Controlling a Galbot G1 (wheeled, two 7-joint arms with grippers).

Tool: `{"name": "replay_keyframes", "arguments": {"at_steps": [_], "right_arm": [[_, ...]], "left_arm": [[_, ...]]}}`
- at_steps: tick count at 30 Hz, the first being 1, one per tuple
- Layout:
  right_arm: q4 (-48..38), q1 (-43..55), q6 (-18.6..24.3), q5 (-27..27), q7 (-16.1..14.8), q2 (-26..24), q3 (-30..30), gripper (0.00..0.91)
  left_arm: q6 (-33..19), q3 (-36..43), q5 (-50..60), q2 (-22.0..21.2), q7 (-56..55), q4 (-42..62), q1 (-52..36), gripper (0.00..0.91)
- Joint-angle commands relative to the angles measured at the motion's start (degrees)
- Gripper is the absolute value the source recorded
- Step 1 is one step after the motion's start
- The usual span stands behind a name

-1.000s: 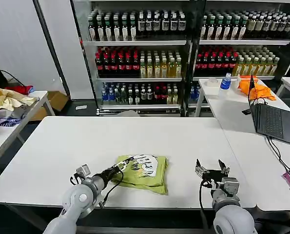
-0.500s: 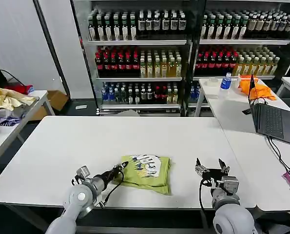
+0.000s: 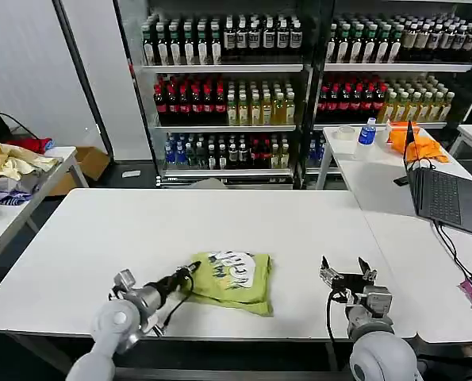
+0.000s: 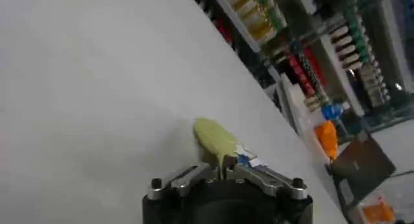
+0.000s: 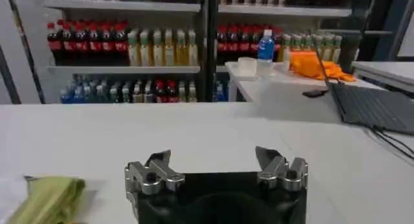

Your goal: Fold and organize the clothes.

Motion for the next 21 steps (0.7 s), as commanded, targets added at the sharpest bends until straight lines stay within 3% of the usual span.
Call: {"name": "replay_keyframes", "arguments": {"at_steps": [1, 6, 11, 16, 21], "right_arm": [[-0.3, 0.7, 0.0, 0.2, 0.1, -0.1, -0.4, 0.907], [-0.6, 1.9, 0.0, 1.0, 0.0, 0.0, -0.5, 0.907], [-1.0, 1.9, 0.2, 1.1, -0.3, 0.2, -0.5, 0.907], [-1.2, 1.9, 0.1, 0.6, -0.1, 0.9, -1.0, 0.907], [-2.0, 0.5, 0.5, -0.8, -0.4, 1.0, -0.4, 0.907]], "left_arm": [[-0.2, -12.6, 0.5, 15.1, -0.1, -4.4, -2.4, 0.02], [-0.1, -17.1, 4.2, 29.9, 3.7, -2.0, -4.3, 0.02], [-0.1, -15.8, 11.2, 36.4, 7.4, -3.4, -4.7, 0.01], [-0.2, -10.1, 20.9, 34.5, 9.4, -7.3, -1.1, 0.02], [-0.4, -2.1, 35.9, 25.7, 8.1, -9.9, 2.4, 0.02]]}}
